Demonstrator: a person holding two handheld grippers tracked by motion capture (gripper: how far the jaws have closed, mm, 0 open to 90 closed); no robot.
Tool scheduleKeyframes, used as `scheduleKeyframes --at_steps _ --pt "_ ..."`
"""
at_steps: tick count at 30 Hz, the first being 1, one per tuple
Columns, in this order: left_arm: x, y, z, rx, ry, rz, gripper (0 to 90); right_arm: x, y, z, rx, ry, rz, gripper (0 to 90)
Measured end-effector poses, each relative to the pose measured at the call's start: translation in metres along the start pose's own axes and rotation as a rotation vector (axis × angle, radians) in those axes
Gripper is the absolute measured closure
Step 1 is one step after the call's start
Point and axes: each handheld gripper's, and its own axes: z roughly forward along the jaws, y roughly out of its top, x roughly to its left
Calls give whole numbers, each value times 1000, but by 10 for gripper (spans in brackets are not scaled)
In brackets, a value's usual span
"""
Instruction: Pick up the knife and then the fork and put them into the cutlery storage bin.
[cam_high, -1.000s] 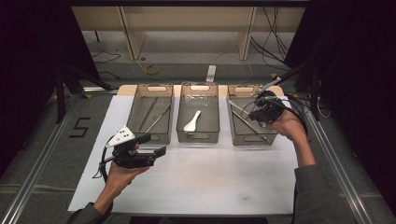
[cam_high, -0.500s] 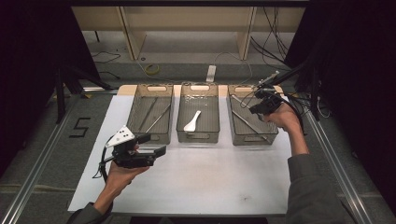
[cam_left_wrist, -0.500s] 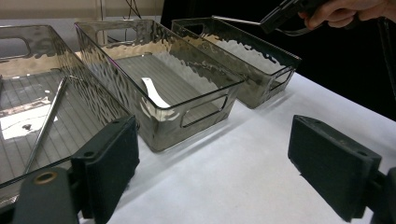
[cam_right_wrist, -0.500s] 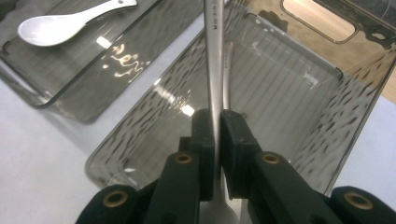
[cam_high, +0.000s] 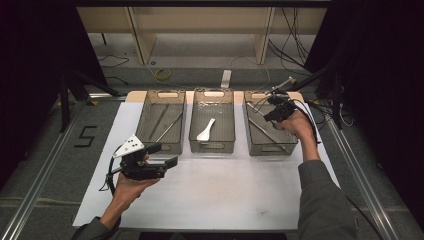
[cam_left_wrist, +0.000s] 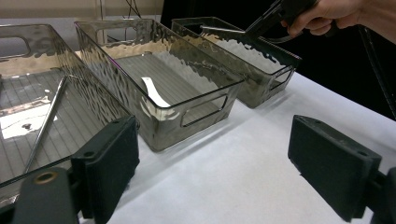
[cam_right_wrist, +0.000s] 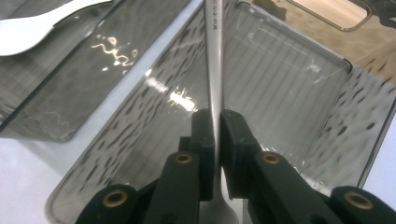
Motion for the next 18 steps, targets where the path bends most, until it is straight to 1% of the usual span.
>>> scheduleKeyframes --at_steps 3,6,7,9,15,17,18 --pt "0 0 0 -1 -1 1 158 -2 0 3 4 -17 7 850" --pt "0 0 0 -1 0 0 158 -3 0 5 9 -20 13 849" --pt "0 0 0 -1 -1 0 158 -3 0 6 14 -28 12 849" --pt "0 0 0 -2 -1 1 158 -4 -1 9 18 -24 11 849" --pt "0 0 0 -5 -1 -1 158 -3 -2 16 28 -36 21 845" --pt "0 0 0 -4 -2 0 158 -3 -3 18 23 -40 28 835" --pt "0 0 0 -4 -2 -1 158 -4 -2 19 14 -37 42 793"
